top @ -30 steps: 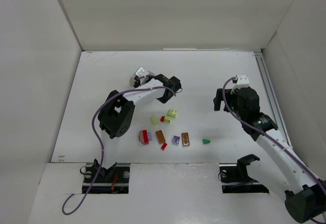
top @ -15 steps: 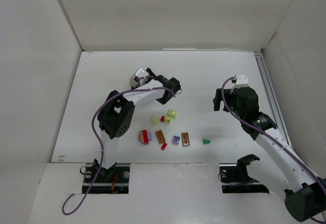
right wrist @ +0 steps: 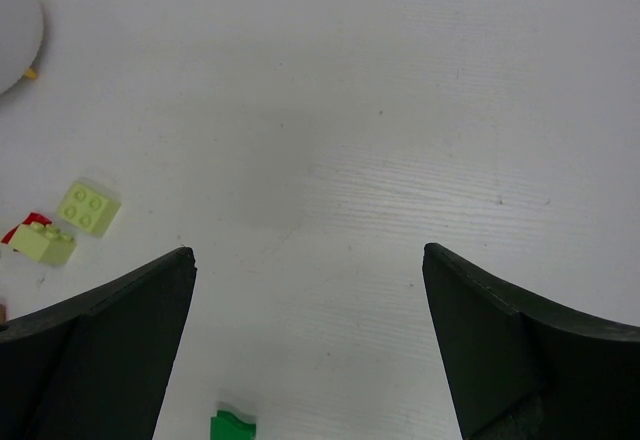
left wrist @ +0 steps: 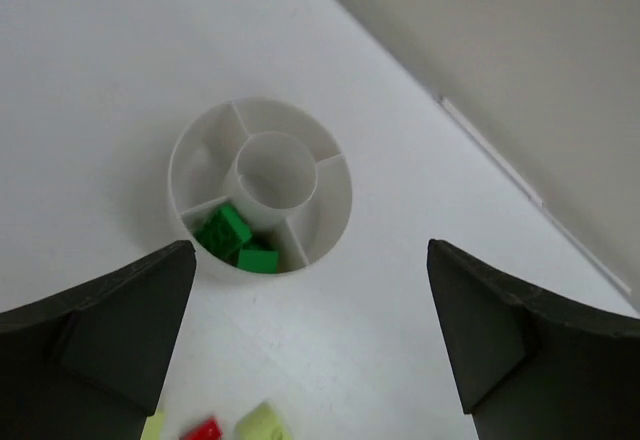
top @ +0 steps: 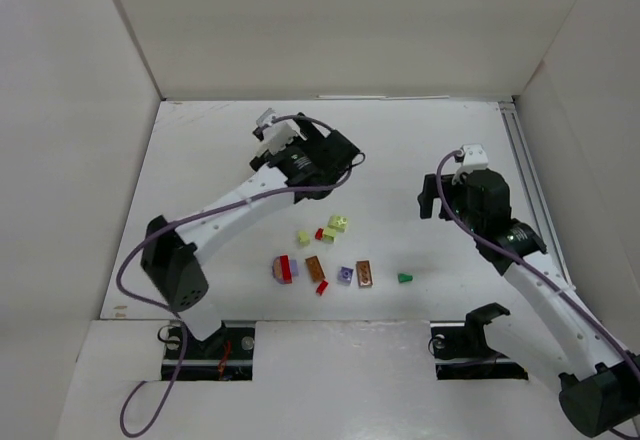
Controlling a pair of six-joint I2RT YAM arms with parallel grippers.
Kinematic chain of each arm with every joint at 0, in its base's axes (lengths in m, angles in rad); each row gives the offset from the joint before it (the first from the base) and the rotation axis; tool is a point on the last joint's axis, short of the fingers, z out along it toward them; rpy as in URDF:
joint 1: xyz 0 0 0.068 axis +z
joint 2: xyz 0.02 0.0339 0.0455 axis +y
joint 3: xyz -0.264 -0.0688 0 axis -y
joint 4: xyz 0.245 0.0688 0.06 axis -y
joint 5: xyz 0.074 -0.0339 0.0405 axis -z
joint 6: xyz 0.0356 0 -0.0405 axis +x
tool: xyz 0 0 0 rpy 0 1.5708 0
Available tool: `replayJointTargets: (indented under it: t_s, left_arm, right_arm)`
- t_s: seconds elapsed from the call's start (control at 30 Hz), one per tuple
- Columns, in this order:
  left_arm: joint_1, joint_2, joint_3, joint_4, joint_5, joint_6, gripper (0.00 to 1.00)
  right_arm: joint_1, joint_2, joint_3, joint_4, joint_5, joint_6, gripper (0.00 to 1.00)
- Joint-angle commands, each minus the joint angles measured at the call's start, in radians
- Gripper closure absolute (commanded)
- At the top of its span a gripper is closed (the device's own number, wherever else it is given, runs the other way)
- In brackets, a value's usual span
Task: Sort the legos into containers by color
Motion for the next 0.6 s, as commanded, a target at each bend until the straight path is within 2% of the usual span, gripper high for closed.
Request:
replayJointTargets:
  t_s: [0.0,0.03,0.07,0.1,0.17,0.3,0.37,0.57]
  left_arm:
    - [0.085,-0.173,-0.217,0.472,0.468,0.537,0.0]
    - [0.131,-0.28,-0.288,0.559,0.587,0.594,0.0]
    - [0.147,-0.334,-0.35,0.633,0.762,0.665,0.0]
    - [0.147,-0.383,-0.454,0.745,0.816,0.694,0.0]
    - [0.147,-0.507,-0.511,0.772,0.899,0.714,0.0]
    - [0.115,-0.641,-0.553,0.663,0.934,0.694,0.0]
    - [0.097,-0.698,-0.599,0.581,0.934,0.66,0.0]
    - [0.087,-0.821,-0.724,0.423,0.925,0.557,0.0]
  right_arm:
    - [-0.006,-0.052,0.035,-0.05,0.008,0.02,0.0]
    - [-0.006,-0.078,0.035,-0.077,0.008,0.02,0.0]
    - [-0.006,-0.092,0.035,-0.096,-0.004,0.029,0.0]
    - [-0.006,-0.103,0.026,-0.115,-0.004,0.029,0.0]
    - [-0.006,-0.122,0.026,-0.194,-0.036,0.044,0.0]
    - [0.005,-0.141,-0.028,-0.26,-0.136,0.101,0.0]
    - [0.051,-0.141,-0.065,-0.269,-0.165,0.166,0.0]
    - [0.201,-0.081,-0.144,-0.278,-0.095,0.296,0.02]
